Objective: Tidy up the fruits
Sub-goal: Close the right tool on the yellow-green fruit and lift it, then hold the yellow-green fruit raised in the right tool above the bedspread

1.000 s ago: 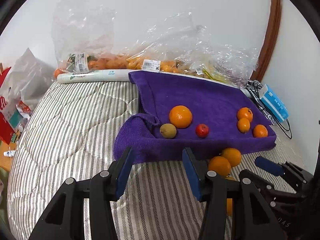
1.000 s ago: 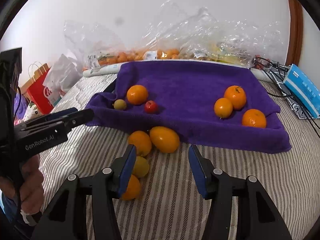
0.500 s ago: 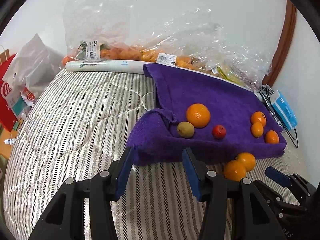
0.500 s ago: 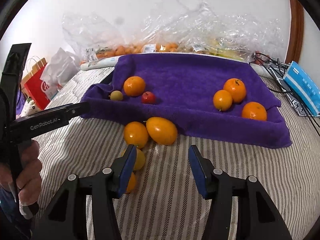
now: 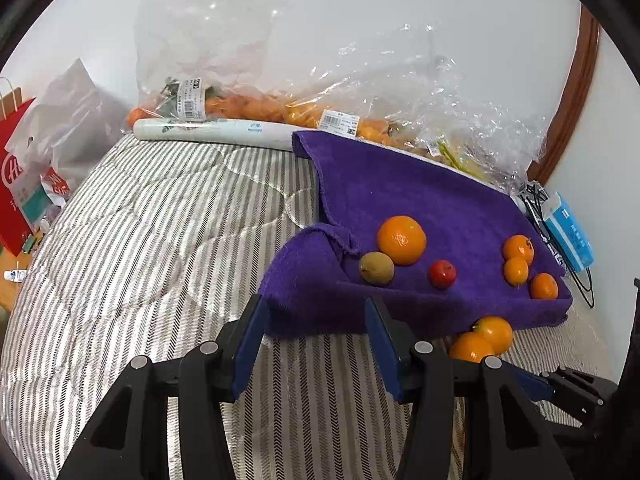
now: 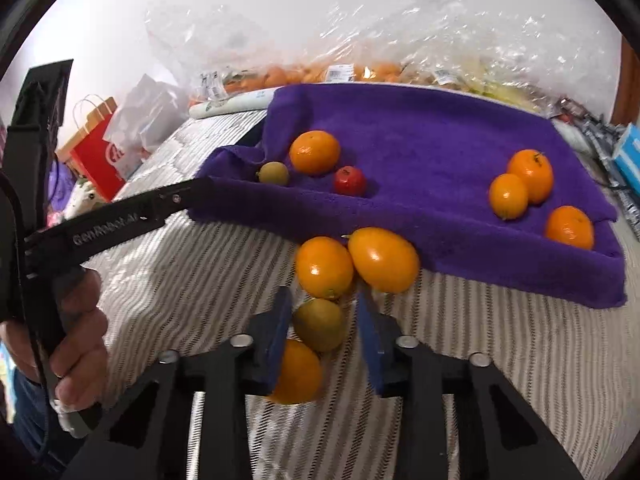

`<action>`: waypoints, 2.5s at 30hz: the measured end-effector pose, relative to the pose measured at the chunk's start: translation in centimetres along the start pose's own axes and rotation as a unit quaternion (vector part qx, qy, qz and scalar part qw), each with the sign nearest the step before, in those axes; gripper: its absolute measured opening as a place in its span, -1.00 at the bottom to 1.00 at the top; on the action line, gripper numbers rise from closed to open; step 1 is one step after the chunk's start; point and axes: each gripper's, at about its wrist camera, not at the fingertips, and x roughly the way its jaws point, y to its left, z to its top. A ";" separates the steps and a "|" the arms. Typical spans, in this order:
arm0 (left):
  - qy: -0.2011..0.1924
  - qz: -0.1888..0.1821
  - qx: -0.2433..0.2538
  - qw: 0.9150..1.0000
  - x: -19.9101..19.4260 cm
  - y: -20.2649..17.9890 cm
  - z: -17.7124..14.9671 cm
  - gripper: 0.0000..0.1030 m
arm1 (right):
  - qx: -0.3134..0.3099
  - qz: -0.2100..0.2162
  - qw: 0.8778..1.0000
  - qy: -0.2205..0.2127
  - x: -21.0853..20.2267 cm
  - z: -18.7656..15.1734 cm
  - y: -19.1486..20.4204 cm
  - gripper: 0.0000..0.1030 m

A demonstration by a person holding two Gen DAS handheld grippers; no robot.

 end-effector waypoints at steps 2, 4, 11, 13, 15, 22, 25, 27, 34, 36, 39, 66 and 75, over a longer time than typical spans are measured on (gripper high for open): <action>0.001 0.000 0.005 1.000 0.1 -0.2 -0.1 -0.06 | 0.001 0.000 1.000 -0.001 0.0 -0.1 -0.2 -0.47; 0.000 0.001 0.009 1.000 0.0 -0.4 -0.1 -0.06 | 0.002 -0.006 1.000 -0.005 -0.3 -0.2 -0.4 -0.47; 0.009 -0.009 0.007 1.000 0.2 -0.4 -0.2 -0.06 | 0.019 -0.033 0.999 -0.033 -2.7 -0.4 -2.4 -0.47; 0.012 -0.011 0.004 1.000 0.3 -0.4 -0.2 -0.06 | 0.014 -0.055 0.998 -0.034 -3.0 -0.8 -3.1 -0.47; 0.012 -0.014 0.002 1.000 0.3 -0.3 -0.2 -0.06 | 0.015 -0.063 0.998 -0.027 -2.7 -1.2 -3.7 -0.47; 0.016 -0.017 -0.004 1.000 0.7 -0.1 -0.3 -0.06 | 0.007 -0.074 0.997 -0.014 -1.3 -2.2 -4.0 -0.43; 0.018 -0.022 -0.004 1.000 0.8 -0.1 -0.4 -0.06 | -0.003 -0.077 0.997 -0.025 -1.6 -2.4 -3.8 -0.44; 0.015 -0.028 -0.001 0.999 0.6 -0.2 -0.6 -0.06 | -0.004 -0.078 0.996 -0.036 -2.3 -2.5 -4.1 -0.44; 0.005 -0.051 0.032 0.998 -0.1 -1.7 -1.7 -0.06 | 0.005 -0.116 0.991 -0.063 -4.3 -3.4 -6.6 -0.44; 0.005 -0.049 0.037 0.998 -0.1 -2.2 -2.1 -0.06 | 0.018 -0.115 0.991 -0.060 -4.2 -3.8 -7.4 -0.44; 0.000 -0.040 0.043 0.998 -0.5 -2.5 -2.5 -0.06 | 0.039 -0.104 0.991 -0.074 -4.8 -3.9 -8.2 -0.44; -0.014 -0.030 0.044 0.999 -2.5 -3.2 -4.4 -0.06 | 0.043 -0.090 0.992 -0.074 -4.9 -4.1 -8.3 -0.44; -0.010 -0.056 0.069 0.996 -3.4 -5.3 -5.8 -0.06 | 0.035 -0.113 0.988 -0.097 -6.1 -4.6 -8.5 -0.44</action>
